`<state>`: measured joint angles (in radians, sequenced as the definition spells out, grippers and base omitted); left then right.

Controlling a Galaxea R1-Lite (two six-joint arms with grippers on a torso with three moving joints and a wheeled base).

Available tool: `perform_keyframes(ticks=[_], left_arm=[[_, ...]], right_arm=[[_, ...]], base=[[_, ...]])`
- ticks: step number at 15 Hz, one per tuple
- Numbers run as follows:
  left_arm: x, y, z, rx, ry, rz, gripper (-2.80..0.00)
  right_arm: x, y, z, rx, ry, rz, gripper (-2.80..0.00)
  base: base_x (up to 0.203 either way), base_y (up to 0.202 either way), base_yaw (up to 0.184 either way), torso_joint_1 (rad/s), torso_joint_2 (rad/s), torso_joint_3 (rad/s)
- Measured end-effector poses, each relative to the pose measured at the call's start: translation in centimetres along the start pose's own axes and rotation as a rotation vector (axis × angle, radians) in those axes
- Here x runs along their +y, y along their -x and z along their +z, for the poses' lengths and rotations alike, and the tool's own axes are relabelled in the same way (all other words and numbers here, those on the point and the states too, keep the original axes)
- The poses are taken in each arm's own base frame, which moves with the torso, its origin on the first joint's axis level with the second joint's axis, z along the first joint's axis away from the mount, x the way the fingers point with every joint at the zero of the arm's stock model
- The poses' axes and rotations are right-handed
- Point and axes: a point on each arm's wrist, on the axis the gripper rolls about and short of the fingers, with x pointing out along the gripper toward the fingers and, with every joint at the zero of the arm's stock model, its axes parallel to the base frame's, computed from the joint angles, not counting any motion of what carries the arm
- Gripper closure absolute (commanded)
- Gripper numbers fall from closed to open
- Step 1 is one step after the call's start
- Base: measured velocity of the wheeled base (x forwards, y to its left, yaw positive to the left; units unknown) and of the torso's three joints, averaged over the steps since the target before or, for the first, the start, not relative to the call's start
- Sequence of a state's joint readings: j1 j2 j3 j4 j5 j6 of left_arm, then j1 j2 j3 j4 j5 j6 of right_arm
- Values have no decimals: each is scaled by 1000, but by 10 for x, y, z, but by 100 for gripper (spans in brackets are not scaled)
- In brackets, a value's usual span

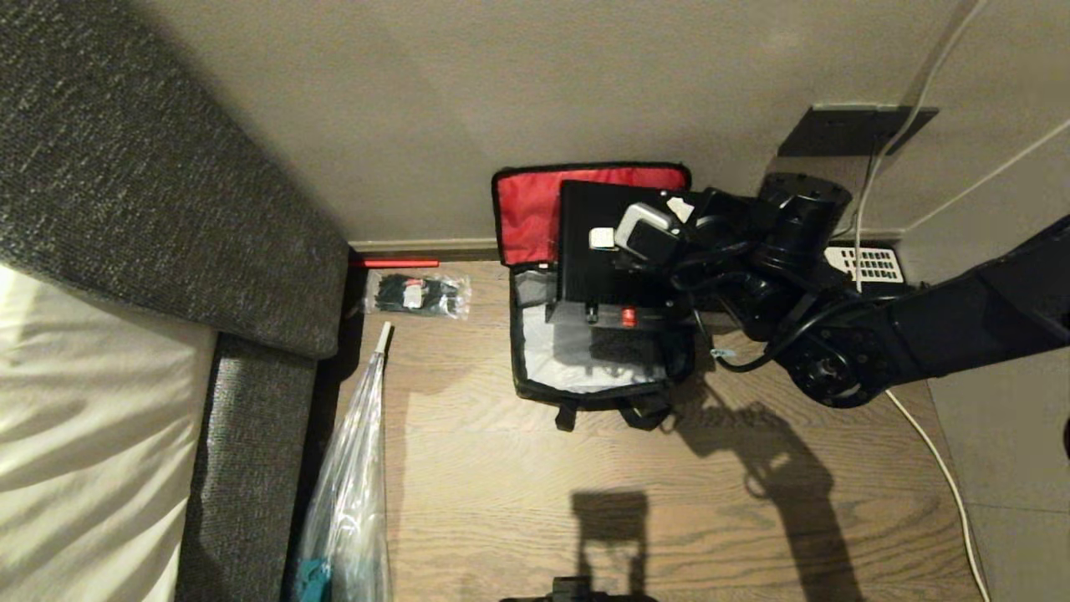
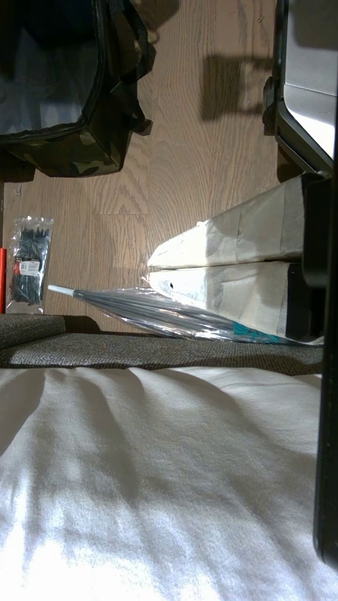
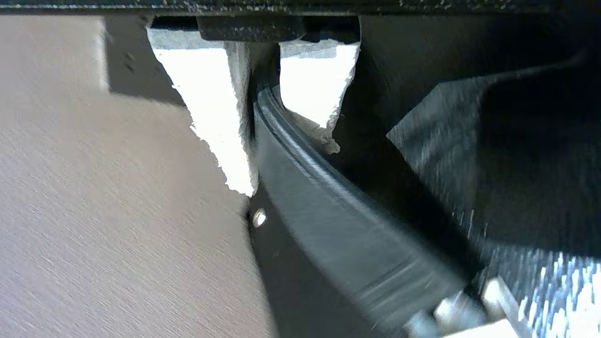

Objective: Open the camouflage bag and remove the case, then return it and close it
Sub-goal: Place the black box back

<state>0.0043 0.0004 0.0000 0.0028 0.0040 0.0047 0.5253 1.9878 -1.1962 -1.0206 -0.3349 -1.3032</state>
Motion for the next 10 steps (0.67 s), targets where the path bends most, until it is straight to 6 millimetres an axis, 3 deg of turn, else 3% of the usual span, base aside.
perform_keyframes(ticks=[6, 10], left_arm=[[0, 0, 0, -1, 0, 0, 0], [0, 0, 0, 0, 0, 0, 0]], right_arm=[[27, -18, 15, -21, -46, 41, 0], [43, -19, 23, -39, -66, 81, 0]], base=[[0, 0, 0, 0, 0, 0], [0, 0, 0, 0, 0, 0]])
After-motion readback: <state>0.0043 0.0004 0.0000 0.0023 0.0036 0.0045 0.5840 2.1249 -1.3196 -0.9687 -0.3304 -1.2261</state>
